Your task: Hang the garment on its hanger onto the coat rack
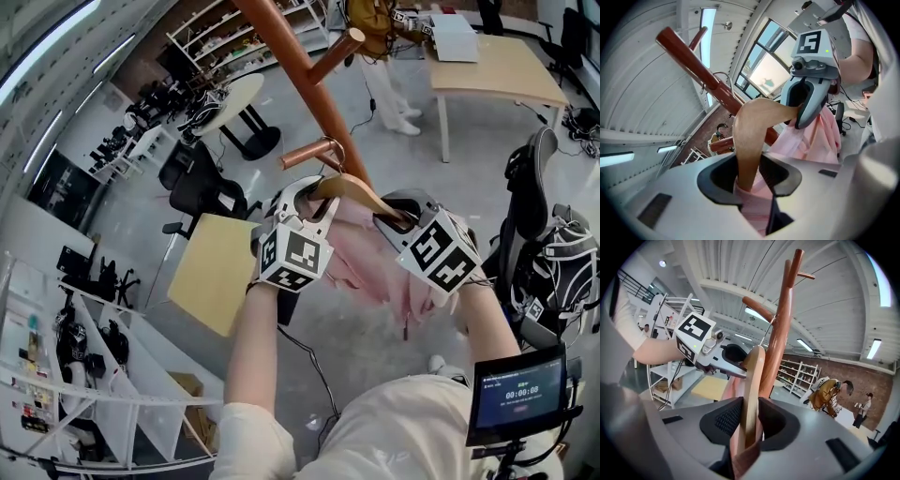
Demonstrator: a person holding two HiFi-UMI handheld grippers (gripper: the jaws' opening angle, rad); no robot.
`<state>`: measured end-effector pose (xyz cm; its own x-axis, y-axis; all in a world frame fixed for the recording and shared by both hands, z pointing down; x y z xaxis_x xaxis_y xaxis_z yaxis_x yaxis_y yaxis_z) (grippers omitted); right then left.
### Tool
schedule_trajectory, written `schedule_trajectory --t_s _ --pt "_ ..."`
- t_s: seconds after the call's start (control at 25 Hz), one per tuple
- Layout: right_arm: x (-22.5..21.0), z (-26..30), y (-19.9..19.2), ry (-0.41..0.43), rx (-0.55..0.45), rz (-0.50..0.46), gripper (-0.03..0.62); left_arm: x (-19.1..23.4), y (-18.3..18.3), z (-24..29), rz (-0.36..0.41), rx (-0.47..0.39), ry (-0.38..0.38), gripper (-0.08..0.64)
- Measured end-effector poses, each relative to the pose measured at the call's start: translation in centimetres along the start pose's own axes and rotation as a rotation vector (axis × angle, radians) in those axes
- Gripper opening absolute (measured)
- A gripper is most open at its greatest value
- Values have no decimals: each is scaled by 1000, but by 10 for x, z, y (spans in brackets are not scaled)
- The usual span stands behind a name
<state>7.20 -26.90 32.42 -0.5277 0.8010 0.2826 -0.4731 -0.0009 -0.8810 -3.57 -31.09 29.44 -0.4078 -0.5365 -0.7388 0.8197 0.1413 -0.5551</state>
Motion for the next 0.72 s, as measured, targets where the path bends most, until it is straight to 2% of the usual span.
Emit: schedule_trajectory --t_s 0.08,0.2,0.32,0.56,0.72 --pt "-1 -6 3 10 -10 -6 85 -1 1 -5 -12 -14 8 124" --pt "-5 -15 8 4 -26 -15 118 -2 5 -8 11 -8 30 131" --pt "-9 -31 19 6 -100 10 130 -4 8 -12 21 -3 48 138" --pt "-5 -65 50 1 -240 1 129 -5 12 -30 -44 -45 80 141" --pt "17 -74 68 53 -298 -12 129 -10 18 -61 -86 -79 126 141"
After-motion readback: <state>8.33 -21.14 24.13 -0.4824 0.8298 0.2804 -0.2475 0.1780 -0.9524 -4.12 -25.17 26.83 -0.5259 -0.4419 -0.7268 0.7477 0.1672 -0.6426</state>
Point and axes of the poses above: the fingertips, and each gripper's own axes: z forward along the fingers, x to its left, y out of its top, the point moved 4 cm from there along -z, backward along the fingers, and after that the axes turned 3 degrees about x, right-handed, at the moved point
